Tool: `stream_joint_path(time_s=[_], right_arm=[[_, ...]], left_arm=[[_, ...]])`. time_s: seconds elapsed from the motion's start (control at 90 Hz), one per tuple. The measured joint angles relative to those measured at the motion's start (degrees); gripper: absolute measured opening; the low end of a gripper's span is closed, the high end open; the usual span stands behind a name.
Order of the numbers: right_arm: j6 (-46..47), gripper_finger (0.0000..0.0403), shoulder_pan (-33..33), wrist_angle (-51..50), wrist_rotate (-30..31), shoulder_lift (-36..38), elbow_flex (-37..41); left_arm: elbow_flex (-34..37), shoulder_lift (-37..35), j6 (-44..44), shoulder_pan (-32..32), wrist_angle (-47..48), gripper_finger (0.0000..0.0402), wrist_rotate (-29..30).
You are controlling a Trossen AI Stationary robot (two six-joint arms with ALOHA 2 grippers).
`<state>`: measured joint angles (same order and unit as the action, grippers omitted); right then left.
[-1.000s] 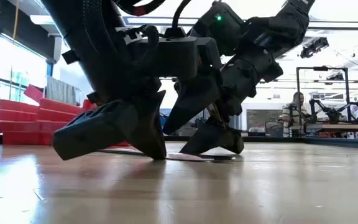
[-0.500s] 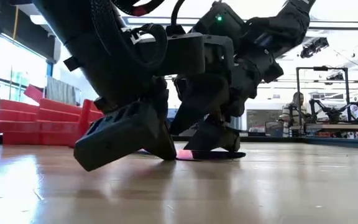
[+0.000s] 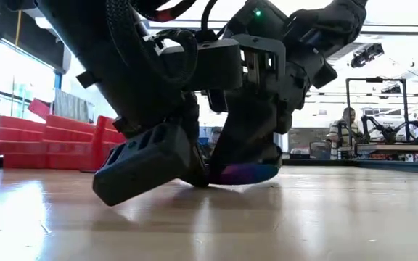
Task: Sort silverware
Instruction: Put the blue knife into the right red bin
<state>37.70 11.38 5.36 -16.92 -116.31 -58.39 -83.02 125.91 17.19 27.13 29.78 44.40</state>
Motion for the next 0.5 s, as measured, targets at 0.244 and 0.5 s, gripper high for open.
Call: stream_joint_path(time_s=[0.244,0.5], right_arm=[[-2.96,0.0002,0.00,-0.46,1.54,0.13,-0.06],[-5.43,0.0000,-0.01,-1.08,3.07,0.13,-0.22]], left_arm=[[-1.48,0.07,0.55,1.10,1.52,0.0000,-0.66],[-2.41,0.05,5.23,2.96,5.63,0.0000,-3.82]])
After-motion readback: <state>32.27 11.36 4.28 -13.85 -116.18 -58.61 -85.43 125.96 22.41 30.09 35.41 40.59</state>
